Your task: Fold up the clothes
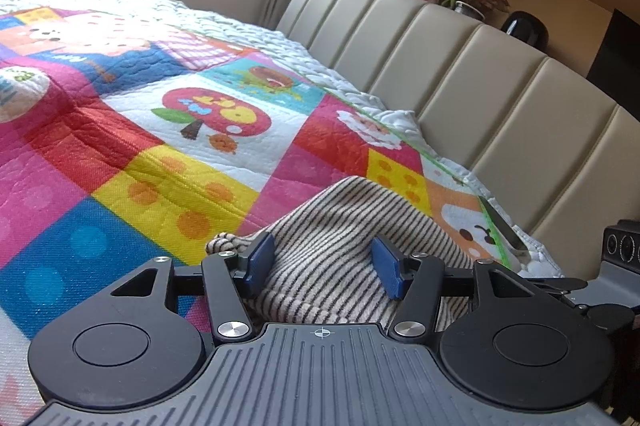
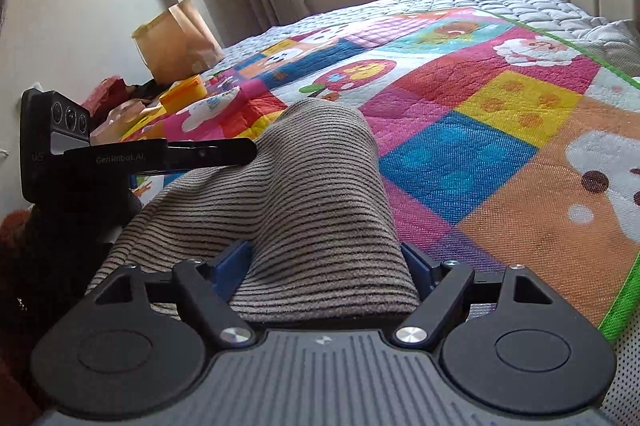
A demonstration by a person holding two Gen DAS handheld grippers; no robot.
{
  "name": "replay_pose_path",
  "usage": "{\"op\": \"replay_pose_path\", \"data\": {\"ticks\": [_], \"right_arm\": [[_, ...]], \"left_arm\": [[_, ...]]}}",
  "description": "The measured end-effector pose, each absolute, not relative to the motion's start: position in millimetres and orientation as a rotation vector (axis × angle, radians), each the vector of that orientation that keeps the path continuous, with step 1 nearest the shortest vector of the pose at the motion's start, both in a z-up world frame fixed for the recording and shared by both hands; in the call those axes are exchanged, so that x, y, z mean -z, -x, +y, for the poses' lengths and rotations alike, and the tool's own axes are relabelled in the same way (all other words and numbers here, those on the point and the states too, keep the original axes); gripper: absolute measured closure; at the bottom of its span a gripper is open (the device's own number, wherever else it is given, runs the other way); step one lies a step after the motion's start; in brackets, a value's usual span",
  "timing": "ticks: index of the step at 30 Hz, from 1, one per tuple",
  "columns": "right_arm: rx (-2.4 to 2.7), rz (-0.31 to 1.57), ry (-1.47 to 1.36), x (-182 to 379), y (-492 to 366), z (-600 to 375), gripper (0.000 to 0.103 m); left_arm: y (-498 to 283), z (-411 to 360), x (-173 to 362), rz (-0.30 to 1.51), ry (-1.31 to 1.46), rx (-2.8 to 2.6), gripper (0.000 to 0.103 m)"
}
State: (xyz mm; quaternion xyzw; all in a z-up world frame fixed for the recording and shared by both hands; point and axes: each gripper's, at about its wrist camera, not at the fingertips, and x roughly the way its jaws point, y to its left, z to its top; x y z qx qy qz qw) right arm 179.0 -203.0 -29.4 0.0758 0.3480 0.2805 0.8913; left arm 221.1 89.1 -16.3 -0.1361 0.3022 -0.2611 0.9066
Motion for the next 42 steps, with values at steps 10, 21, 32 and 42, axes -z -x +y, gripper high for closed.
{"op": "replay_pose_path", "data": {"ticks": [10, 21, 32, 42], "right_arm": [[-0.532, 0.674, -0.082, 22, -159, -192, 0.022], [-0.489, 0.498, -0.151, -21, -131, -221, 0.049], [-0.607, 0.581, 0.022, -14, -130, -200, 0.041], [-0.704, 0.735, -0.269, -15, -221, -238, 0.022]], "left_arm": [[-186, 96, -4, 0.605, 0.295, 0.481, 0.028], [-129, 81, -1, 0.711, 0.39, 0.561, 0.038], [-116, 80, -23, 0.729, 0.332, 0.383, 0.007], [-161, 48, 4, 0.931, 0.427, 0.394, 0.005]]}}
